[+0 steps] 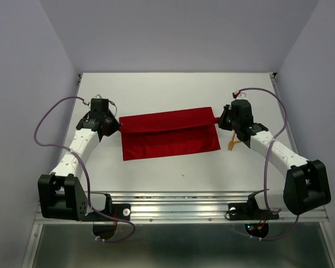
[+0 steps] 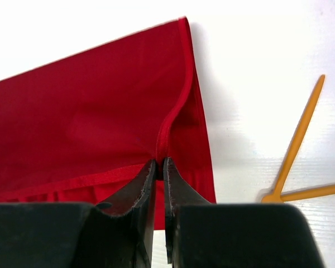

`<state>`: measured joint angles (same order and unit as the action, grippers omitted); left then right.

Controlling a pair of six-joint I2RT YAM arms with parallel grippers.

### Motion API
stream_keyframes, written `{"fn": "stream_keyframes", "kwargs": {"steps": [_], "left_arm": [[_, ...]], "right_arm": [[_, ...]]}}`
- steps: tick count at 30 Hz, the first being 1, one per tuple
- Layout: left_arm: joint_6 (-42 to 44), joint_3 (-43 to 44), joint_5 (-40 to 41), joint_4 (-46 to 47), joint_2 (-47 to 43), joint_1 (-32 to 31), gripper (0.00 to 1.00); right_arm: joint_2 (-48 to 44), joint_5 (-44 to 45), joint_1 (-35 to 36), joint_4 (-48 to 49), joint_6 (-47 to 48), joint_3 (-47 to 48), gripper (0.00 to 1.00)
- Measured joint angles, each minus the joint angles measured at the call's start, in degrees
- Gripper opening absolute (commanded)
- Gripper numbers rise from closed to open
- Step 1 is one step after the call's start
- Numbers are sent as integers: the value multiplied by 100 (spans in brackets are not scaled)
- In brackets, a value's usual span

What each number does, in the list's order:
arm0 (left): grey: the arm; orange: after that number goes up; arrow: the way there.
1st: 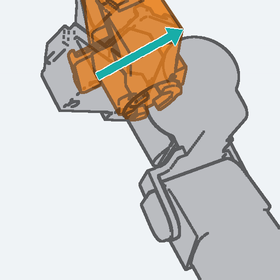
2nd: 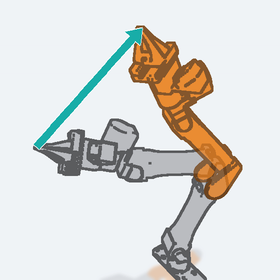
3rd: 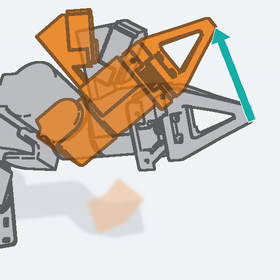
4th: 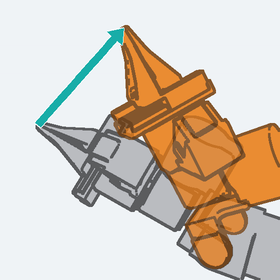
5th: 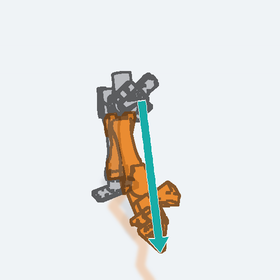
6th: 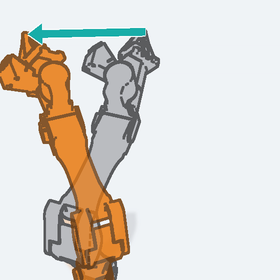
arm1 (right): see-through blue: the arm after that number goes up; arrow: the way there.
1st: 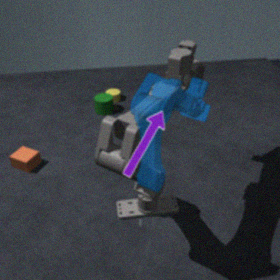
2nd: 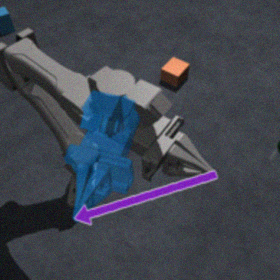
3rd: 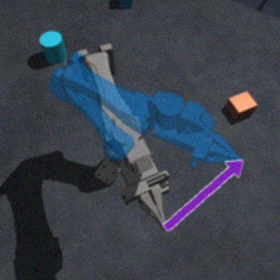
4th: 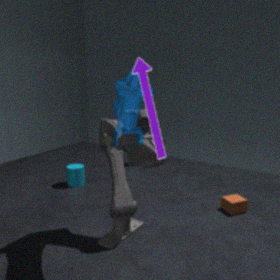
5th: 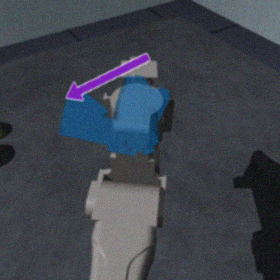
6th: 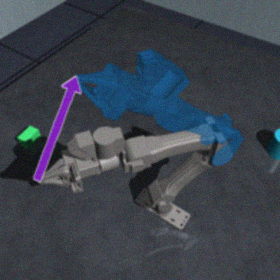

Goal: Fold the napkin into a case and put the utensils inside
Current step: Smooth out the rectangle-folded napkin at the center of the board.

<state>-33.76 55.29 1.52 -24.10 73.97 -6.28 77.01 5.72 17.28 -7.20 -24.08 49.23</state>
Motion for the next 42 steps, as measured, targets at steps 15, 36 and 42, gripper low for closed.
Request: {"fn": "stream_keyframes", "kwargs": {"steps": [15,36,42], "left_arm": [[-7,-901,-581,2,-638,81,0],[-236,-1740,-931,417,-433,76,0],[-236,-1705,-824,297,-470,76,0]], "right_arm": [[-682,-236,0,-201,9,-424,1],[-428,-236,0,-162,-127,-1340,1],[-514,-203,0,-190,-129,-1340,1]]}}
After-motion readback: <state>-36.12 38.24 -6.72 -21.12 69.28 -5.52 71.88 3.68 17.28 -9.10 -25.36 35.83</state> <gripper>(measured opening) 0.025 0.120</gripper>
